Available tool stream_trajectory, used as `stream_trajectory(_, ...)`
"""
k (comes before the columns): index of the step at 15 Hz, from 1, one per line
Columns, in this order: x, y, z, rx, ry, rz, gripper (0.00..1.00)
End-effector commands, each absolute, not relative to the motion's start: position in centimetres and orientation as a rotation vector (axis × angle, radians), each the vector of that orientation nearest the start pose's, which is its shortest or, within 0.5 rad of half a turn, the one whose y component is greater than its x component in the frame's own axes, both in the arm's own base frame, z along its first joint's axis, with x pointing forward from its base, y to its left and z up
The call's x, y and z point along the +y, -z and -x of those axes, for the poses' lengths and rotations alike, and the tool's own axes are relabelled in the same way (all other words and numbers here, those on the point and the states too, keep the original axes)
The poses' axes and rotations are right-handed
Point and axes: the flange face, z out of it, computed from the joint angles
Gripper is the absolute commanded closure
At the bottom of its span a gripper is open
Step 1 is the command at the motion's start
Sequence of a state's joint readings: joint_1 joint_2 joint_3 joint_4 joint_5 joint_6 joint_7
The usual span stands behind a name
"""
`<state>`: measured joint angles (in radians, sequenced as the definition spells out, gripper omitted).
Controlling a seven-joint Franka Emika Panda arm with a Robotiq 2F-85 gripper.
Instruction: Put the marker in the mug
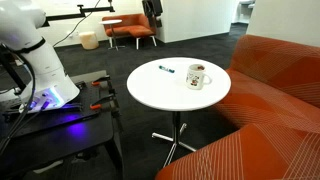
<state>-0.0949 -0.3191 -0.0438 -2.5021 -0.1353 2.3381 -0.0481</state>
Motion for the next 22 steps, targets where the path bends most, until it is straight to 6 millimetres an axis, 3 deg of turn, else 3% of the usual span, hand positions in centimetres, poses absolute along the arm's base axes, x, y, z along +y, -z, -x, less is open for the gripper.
stream_trajectory(1, -6.4, -41.4, -44.0, 0.005, 0.236, 3.237, 0.0)
stream_trajectory(6, -6.4, -41.4, -44.0, 0.005, 0.236, 3.237, 0.0)
stream_trajectory(12, -4.1, -41.2, -45.5, 0.054, 0.427, 3.188, 0.0)
stream_trajectory(22, 0.2, -37.9, -49.7, 0.596, 0.784, 2.976, 0.0)
